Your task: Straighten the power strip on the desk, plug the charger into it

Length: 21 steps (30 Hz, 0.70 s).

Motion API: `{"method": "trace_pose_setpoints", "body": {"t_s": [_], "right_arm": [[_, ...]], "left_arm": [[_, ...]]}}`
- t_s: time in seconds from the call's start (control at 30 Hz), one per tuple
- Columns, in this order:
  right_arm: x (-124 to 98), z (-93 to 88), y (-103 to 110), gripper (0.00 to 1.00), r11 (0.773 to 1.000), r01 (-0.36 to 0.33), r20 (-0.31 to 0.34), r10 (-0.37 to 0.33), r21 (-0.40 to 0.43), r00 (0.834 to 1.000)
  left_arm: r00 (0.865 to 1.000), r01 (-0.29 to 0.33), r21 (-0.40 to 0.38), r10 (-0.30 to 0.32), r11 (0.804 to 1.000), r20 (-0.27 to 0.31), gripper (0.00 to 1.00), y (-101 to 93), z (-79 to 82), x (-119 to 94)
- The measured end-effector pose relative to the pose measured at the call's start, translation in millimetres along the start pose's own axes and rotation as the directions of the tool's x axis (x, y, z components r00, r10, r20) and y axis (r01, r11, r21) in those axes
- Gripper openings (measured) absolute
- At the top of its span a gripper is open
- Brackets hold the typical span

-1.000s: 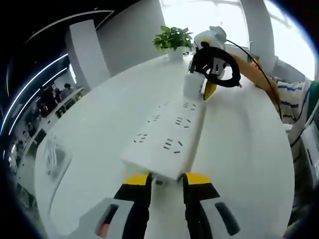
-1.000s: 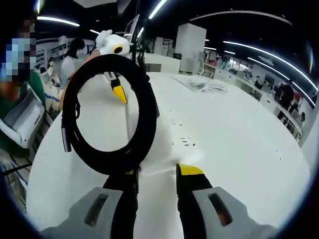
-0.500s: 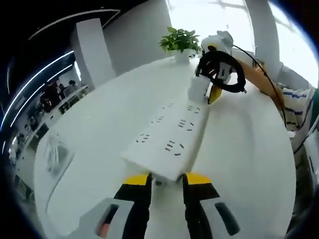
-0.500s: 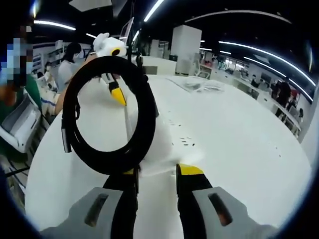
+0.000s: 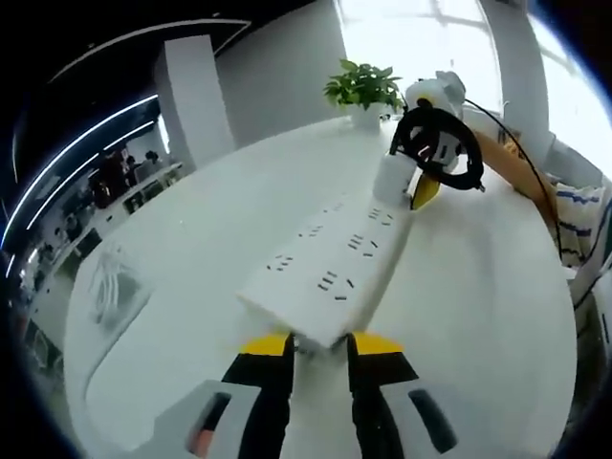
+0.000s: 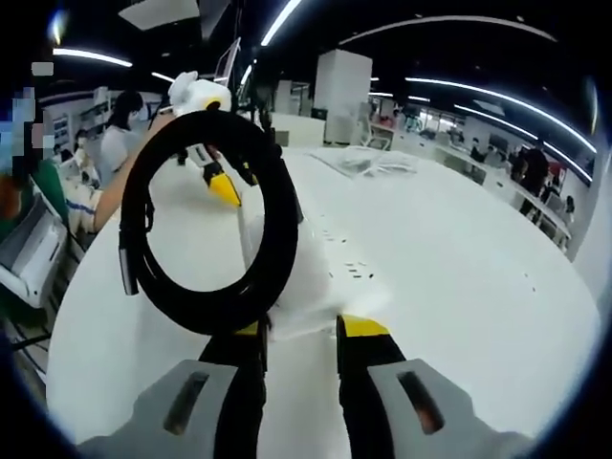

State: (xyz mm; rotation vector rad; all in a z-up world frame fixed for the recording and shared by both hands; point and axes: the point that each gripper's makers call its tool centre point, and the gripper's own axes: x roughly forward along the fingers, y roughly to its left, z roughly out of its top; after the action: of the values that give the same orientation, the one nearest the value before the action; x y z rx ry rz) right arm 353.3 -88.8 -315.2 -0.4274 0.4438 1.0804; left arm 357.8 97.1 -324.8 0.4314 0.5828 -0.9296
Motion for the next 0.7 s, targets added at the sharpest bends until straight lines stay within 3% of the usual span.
{"method": "trace_pose_setpoints", "body": {"t_s": [0.7], "right_arm": [[2.9, 1.0, -16.4, 0.21, 0.995, 0.051, 0.031, -0.054, 0.086, 0.998]], "left_arm": [[0.997, -0.059, -0.079, 0.063, 0.995, 0.045, 0.16, 10.7, 2.8, 8.2]]}}
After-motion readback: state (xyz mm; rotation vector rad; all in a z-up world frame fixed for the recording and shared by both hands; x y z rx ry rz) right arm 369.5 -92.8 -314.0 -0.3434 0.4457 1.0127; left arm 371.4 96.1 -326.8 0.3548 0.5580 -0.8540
